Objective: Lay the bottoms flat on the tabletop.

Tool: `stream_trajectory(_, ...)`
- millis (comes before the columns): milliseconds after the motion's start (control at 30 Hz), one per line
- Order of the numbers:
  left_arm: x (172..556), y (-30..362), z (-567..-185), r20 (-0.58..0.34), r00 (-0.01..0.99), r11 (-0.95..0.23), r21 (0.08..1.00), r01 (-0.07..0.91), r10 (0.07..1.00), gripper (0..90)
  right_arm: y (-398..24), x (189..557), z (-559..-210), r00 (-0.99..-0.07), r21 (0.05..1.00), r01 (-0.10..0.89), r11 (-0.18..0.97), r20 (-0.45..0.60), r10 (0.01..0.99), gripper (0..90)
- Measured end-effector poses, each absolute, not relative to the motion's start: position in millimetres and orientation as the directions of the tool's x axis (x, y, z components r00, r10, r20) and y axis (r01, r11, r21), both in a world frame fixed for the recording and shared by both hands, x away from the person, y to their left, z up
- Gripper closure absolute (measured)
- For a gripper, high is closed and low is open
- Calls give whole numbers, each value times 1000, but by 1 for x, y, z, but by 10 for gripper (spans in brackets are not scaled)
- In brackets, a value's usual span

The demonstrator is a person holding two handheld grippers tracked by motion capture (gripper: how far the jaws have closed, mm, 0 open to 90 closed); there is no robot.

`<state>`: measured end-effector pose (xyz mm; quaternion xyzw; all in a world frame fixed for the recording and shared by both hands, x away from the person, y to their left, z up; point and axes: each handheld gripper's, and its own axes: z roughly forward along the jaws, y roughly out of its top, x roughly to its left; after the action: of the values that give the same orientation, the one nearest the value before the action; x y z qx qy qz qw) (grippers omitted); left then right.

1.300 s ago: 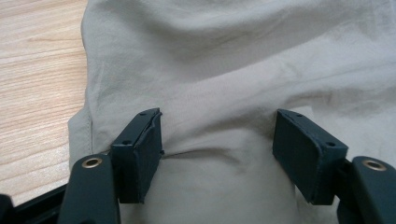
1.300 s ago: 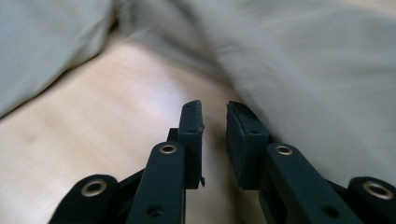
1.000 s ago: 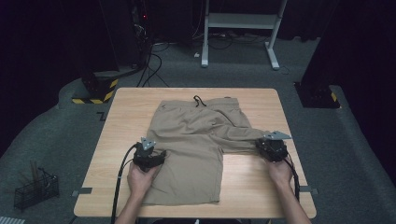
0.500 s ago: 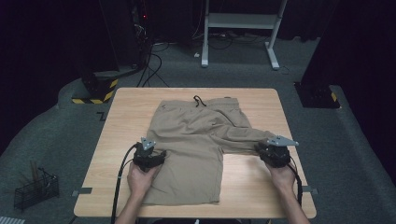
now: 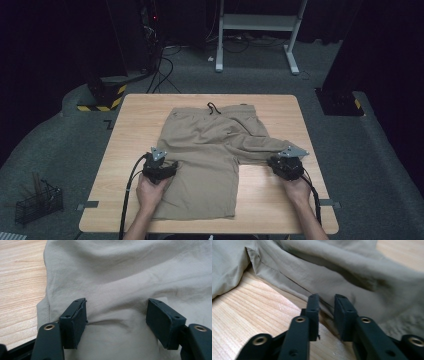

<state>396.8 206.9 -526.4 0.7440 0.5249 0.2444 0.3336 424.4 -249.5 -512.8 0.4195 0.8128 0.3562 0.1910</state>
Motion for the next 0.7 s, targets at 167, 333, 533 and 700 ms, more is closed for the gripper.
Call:
stream_trajectory(167, 397, 207, -526, 14, 330, -227, 753, 618, 944, 329, -243, 422, -514, -593, 737, 527, 423, -38, 805, 748)
stream_trajectory(333, 397, 207, -526, 13, 329, -226, 753, 618, 944, 329, -243, 422, -514, -593, 727, 520, 449, -71, 802, 900)
stream_trajectory(533, 397, 207, -526, 13, 329, -226, 753, 618, 944, 329, -244, 418, -509, -599, 753, 500, 428, -56, 799, 900)
stream_trajectory(700, 397, 207, -526, 13, 329, -226, 753, 618, 944, 329, -233, 414, -507, -674, 773, 439, 458, -54, 737, 864)
